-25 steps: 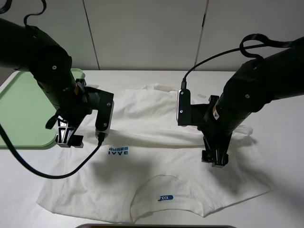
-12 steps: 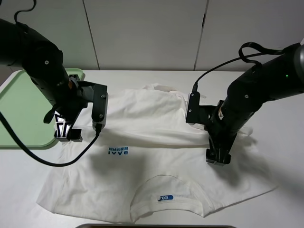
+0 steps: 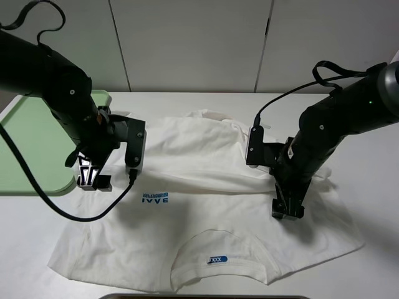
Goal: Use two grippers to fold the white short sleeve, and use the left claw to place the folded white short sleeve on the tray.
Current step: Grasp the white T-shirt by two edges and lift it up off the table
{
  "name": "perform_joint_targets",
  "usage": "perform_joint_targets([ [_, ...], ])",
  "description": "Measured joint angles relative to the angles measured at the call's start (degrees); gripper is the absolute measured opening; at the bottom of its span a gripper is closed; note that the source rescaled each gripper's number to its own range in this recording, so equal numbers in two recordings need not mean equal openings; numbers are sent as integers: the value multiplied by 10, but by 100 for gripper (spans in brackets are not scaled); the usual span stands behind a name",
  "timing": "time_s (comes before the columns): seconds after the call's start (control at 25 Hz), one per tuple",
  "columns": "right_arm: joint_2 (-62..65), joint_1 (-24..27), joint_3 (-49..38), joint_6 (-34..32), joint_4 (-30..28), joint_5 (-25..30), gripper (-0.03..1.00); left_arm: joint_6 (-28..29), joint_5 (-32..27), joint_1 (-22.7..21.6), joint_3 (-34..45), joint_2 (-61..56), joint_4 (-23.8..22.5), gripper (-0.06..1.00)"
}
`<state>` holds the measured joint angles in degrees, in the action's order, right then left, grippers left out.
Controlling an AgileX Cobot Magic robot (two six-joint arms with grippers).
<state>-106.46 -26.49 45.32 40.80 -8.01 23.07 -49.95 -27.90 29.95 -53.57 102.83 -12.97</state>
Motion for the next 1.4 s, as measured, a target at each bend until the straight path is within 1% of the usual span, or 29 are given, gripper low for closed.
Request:
perform_joint_targets([
  [0.28,0,0,0,2,4,-16,100,-18,4,0,0,35,9,97],
  [0.56,0,0,0,2,8,-28,100,-21,10,0,0,59,11,95],
  [0.72,0,0,0,2,11,-29,100,-22,13,0,1,72,9,91],
  [0.84,0,0,0,2,16,-31,100,-22,19,0,6,72,-1,87],
  [0.96,0,0,0,2,18,-32,99,-22,20,-8,11,75,-15,80],
  [1.04,0,0,0,2,18,-32,93,-22,20,-17,12,76,-17,75],
  [1.12,0,0,0,2,18,-33,86,-22,20,-29,12,76,-19,67],
  [1.16,0,0,0,2,18,-33,79,-22,20,-31,12,76,-19,62],
  [1.24,0,0,0,2,18,-36,72,-23,20,-32,12,76,-20,57],
  [1.28,0,0,0,2,18,-40,67,-23,20,-32,12,76,-20,54],
  [1.4,0,0,0,2,18,-45,59,-32,21,-32,12,76,-20,45],
])
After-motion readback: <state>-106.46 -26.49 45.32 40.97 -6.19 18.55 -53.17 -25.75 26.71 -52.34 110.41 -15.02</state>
